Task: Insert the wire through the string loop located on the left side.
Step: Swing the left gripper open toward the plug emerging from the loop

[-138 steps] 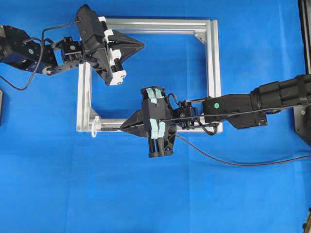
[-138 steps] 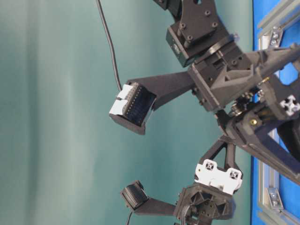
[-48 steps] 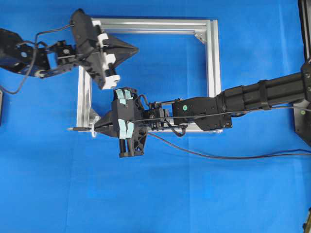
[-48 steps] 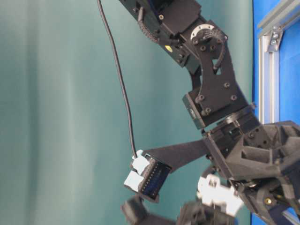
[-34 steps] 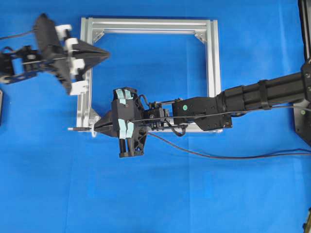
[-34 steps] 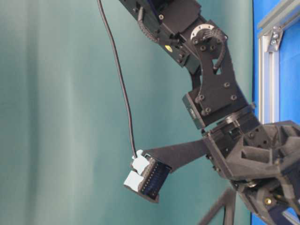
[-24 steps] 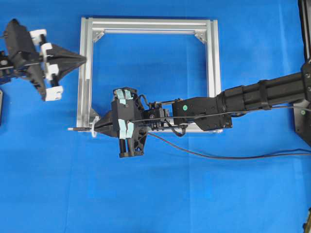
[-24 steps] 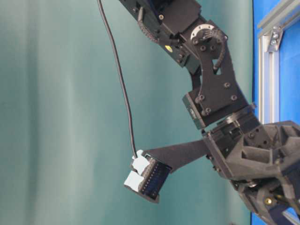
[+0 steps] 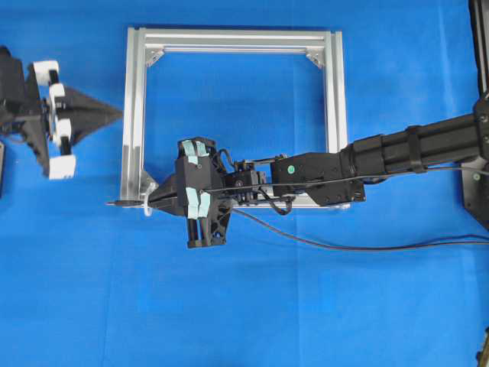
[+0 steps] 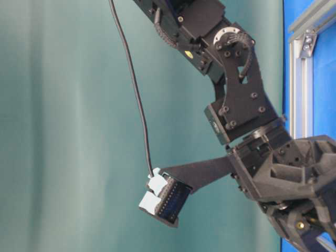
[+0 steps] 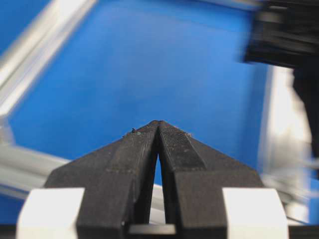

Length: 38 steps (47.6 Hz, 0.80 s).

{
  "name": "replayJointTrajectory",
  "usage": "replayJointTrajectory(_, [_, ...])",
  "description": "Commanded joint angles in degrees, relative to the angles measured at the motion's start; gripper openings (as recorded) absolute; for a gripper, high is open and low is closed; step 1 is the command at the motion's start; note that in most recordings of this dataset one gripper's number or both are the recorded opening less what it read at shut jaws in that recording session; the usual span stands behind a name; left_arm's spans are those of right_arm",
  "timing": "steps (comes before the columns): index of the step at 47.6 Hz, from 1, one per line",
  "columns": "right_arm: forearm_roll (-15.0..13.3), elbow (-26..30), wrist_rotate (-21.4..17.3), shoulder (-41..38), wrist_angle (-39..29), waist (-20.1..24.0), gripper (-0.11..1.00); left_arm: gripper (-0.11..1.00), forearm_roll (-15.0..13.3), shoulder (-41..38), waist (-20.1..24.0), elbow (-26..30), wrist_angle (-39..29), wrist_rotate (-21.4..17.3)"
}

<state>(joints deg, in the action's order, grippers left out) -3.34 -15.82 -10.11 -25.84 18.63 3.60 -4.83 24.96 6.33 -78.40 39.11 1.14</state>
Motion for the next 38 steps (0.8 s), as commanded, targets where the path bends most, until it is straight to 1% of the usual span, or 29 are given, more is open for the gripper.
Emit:
replayJointTrajectory(1, [-0.09, 1.05, -0.09, 1.14, 0.26, 0.09, 0.0, 0.0, 0.18, 1.32, -5.19, -0.26, 0.18, 0.09])
replayJointTrajectory(8, [-0.09, 1.05, -0.09, 1.14, 0.26, 0.09, 0.0, 0.0, 0.18, 3.96, -14.68, -1.76, 0.18, 0.97])
replayJointTrajectory(14, [-0.09, 0.97, -0.09, 1.05, 0.26, 0.09, 0.0, 0.0, 0.18, 5.71, -19.51, -2.29, -0.62, 1.32])
replayJointTrajectory(18, [-0.09, 0.97, -0.09, 1.05, 0.35, 0.09, 0.0, 0.0, 0.18, 5.89, -20.48, -2.11, -1.58, 1.32])
replayJointTrajectory(35, [-0.09, 0.97, -0.09, 1.14, 0.35, 0.09, 0.0, 0.01, 0.18, 5.19, -20.3, -1.76, -3.25, 1.23])
replayJointTrajectory(37, [0.0, 0.97, -0.09, 1.14, 0.26, 0.0, 0.0, 0.04, 0.18, 5.19, -20.48, -1.76, -3.34, 1.23])
replayJointTrajectory(38, [-0.09, 0.97, -0.09, 1.14, 0.26, 0.09, 0.0, 0.07, 0.18, 5.19, -20.48, -1.67, -3.34, 1.23])
